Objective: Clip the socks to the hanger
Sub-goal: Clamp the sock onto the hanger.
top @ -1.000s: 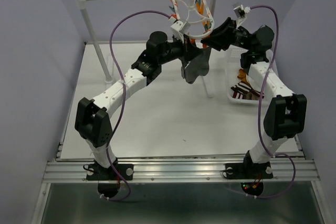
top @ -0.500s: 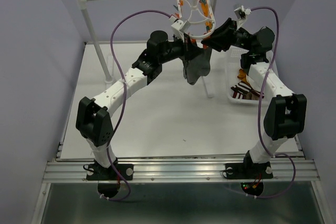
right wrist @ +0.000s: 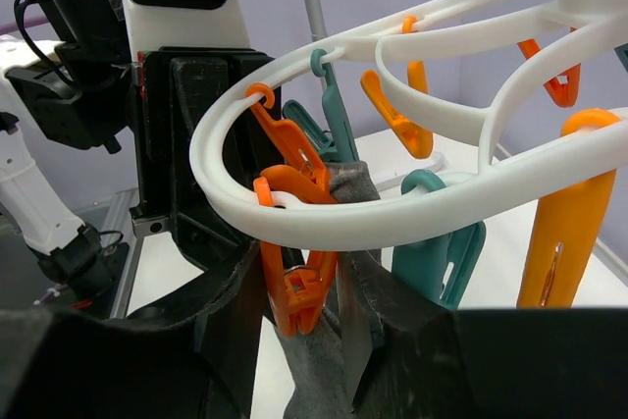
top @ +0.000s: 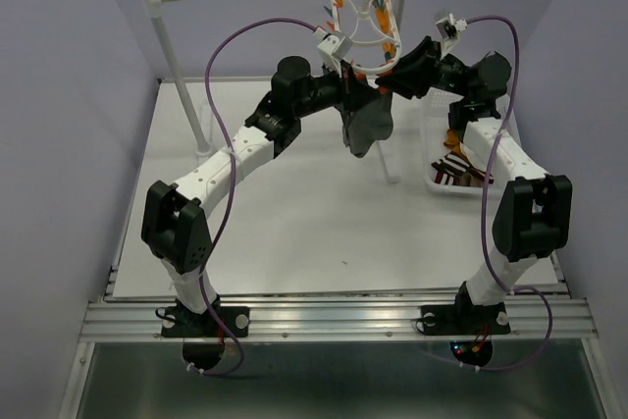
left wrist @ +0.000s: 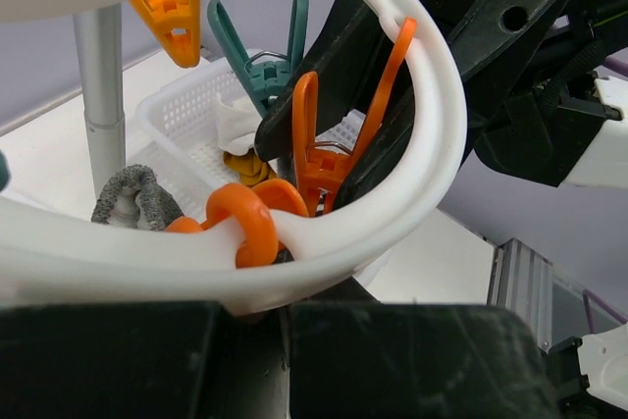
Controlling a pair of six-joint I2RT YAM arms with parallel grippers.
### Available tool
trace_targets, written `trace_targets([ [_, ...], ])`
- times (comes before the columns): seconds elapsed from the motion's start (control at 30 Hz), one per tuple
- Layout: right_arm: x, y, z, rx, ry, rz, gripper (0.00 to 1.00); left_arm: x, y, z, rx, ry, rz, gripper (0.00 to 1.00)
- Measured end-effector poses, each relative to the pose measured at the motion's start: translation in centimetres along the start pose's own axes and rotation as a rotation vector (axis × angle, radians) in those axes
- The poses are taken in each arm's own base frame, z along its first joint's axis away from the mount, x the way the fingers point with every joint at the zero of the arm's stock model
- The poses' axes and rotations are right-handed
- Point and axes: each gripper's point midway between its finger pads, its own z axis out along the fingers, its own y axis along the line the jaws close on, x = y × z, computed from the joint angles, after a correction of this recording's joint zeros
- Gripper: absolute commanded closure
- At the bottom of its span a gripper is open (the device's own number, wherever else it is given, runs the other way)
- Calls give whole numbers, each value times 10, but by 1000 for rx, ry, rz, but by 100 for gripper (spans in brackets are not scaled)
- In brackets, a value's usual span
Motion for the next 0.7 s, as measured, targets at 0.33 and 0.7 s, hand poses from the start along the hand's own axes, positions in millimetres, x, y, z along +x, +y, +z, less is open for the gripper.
trace_targets([
  [0.33,-1,1,0,-3,-1,-8,99,4,-2,-1,23,7,6,100],
  [0.7,-3,2,1,-26,-22,-16,99,7,-6,-1,49,21,15,100],
])
